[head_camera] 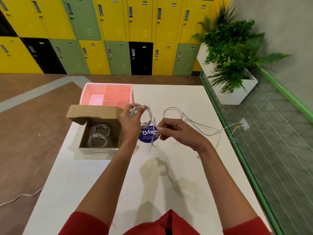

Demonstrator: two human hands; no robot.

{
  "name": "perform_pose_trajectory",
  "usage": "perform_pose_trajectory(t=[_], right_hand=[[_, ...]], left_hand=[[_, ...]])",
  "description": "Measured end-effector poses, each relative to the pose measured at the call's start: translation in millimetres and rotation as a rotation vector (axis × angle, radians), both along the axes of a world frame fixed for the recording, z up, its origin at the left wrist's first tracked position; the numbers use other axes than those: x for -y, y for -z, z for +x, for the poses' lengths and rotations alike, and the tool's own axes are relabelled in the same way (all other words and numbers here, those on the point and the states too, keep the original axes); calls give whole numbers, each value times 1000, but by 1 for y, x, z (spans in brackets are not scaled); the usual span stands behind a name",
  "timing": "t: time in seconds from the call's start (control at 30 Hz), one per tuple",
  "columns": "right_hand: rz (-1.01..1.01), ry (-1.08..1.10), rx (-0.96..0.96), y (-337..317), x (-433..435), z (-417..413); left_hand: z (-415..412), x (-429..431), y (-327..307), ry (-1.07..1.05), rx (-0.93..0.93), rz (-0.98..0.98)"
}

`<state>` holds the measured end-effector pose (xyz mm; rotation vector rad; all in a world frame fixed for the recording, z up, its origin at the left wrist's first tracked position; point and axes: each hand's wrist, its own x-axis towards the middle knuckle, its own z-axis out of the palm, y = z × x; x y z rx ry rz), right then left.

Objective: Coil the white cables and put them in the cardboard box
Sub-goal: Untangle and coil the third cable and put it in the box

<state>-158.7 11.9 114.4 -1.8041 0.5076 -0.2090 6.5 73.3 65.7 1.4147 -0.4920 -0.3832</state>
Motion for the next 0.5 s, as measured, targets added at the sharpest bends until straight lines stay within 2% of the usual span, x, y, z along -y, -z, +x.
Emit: perform_pose_trajectory(t=[0.17,0.3,0.5], right_hand=[[-58,89,-118,16,5,-5],[-98,234,-142,31,2,3],[45,398,-22,37,-5,16]], left_hand=[[-1,0,-15,77,-266,-169],[-10,3,-21,232,-462,-311],[-29,5,-26,315,-558,-350]])
